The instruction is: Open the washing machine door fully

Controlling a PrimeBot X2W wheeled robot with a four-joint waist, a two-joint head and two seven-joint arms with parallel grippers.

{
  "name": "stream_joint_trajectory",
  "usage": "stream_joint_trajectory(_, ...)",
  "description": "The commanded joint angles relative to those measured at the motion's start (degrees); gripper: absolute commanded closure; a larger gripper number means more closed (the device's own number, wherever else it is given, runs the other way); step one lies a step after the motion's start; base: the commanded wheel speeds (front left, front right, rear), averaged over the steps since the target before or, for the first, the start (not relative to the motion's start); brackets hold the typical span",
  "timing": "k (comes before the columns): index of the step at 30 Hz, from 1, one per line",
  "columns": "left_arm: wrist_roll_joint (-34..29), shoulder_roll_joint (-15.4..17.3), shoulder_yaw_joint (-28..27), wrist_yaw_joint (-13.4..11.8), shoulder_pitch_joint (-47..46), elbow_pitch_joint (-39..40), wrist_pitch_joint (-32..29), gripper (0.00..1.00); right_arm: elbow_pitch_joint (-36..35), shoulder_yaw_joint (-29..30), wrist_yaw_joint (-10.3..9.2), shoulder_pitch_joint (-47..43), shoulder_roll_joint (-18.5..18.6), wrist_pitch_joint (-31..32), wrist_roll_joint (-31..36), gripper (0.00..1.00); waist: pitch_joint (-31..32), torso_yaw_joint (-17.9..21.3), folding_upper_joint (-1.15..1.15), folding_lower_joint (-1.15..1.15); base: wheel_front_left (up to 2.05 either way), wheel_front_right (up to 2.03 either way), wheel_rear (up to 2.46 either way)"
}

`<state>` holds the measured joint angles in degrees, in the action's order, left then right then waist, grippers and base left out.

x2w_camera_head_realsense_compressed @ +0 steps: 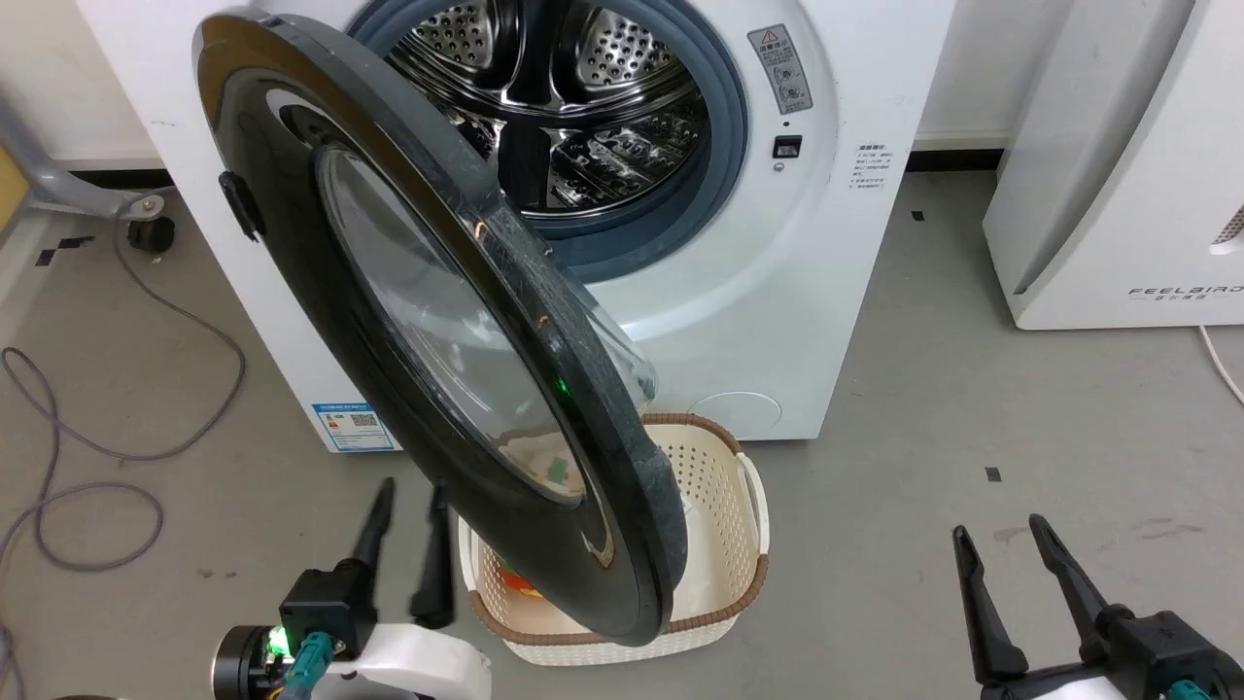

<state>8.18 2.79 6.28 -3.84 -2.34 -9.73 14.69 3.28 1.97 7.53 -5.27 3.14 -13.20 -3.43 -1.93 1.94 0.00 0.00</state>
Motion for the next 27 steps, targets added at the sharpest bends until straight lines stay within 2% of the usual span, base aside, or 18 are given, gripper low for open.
stream_joint_trajectory(1,-0.2,0.1,-0.2,0.3,0.0,-0.2,0.3,1.0,0.2,0.0,-0.04,-0.2,-0.2,-0.3,-0.4,0.0,0.1,0.0,0.0,0.0,0.0,0.0,0.0)
stream_joint_trajectory(5,-0.5,0.1,-0.1,0.2,-0.1,-0.3,0.3,1.0,1.4,-0.1,-0.04,0.2,-0.3,-0.6,-1.0,0.0,0.2,0.0,0.0,0.0,0.0,0.0,0.0)
stream_joint_trajectory(10,-0.8,0.1,-0.8,-0.6,-1.1,4.0,0.3,1.0,2.3,0.0,-0.04,0.6,-0.3,-0.9,-1.4,0.0,0.3,-0.2,0.0,0.0,0.0,0.0,0.0)
stream_joint_trajectory(20,-4.6,0.1,-0.5,-0.8,-8.7,23.4,0.3,1.0,3.1,-0.1,-0.04,0.8,-0.3,-1.2,-2.4,0.0,0.3,-0.5,0.0,0.0,0.0,0.0,0.0)
stream_joint_trajectory(27,-5.8,0.1,5.8,-0.8,-16.6,33.3,0.3,1.0,3.6,-0.2,-0.04,1.1,-0.3,-1.3,-2.8,0.0,0.0,-0.5,0.0,0.0,0.0,0.0,0.0)
